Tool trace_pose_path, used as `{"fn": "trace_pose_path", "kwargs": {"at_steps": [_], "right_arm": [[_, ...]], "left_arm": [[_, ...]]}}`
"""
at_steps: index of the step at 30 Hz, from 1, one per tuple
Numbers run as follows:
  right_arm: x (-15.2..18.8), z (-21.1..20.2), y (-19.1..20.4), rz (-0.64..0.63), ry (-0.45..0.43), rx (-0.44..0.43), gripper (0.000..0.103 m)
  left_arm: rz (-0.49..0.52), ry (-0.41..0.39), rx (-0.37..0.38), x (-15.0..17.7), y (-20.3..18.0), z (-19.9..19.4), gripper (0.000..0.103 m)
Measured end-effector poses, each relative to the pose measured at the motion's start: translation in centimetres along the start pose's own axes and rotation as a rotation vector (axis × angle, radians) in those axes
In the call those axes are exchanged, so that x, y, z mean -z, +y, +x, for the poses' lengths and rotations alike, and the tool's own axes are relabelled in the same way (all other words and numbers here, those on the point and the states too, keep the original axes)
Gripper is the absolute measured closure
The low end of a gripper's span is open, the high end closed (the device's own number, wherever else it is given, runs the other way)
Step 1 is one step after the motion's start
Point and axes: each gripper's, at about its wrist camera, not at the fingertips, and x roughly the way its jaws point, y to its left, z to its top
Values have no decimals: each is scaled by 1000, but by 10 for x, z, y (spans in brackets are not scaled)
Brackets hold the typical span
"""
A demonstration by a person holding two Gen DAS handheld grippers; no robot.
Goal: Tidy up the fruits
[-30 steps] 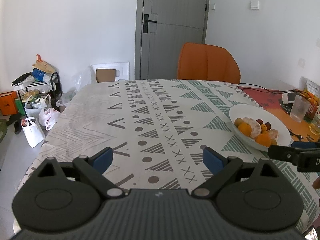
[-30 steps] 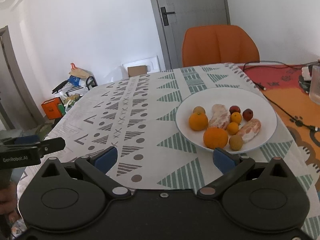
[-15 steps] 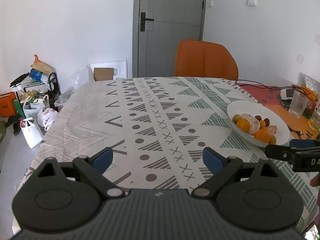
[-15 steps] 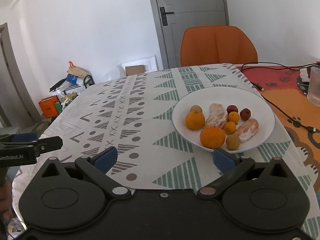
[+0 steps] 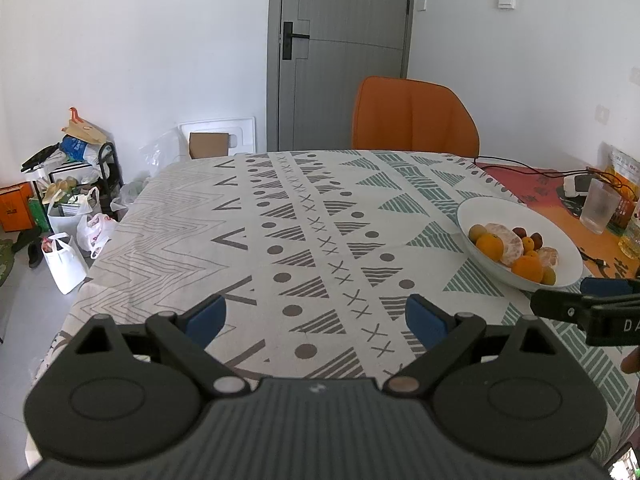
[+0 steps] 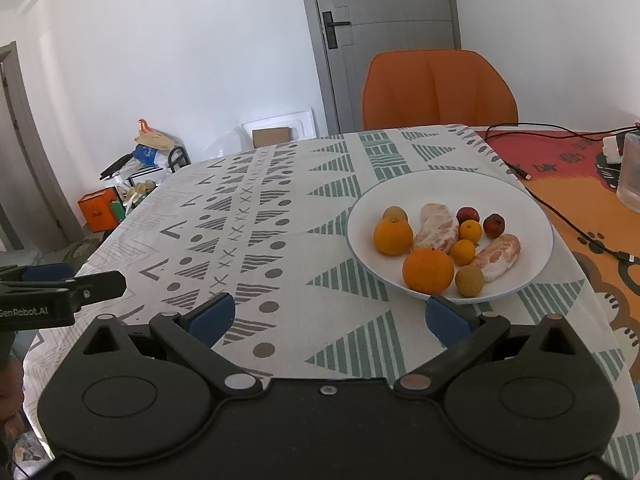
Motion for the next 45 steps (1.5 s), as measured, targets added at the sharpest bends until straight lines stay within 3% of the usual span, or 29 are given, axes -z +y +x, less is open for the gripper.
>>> {"fn": "trace_pose_path", "kwargs": {"at_steps": [45], "right_arm": [[0, -2, 0, 1, 1, -5, 0]], "left_arm": [[22, 5, 10, -1, -6, -3, 8]]}}
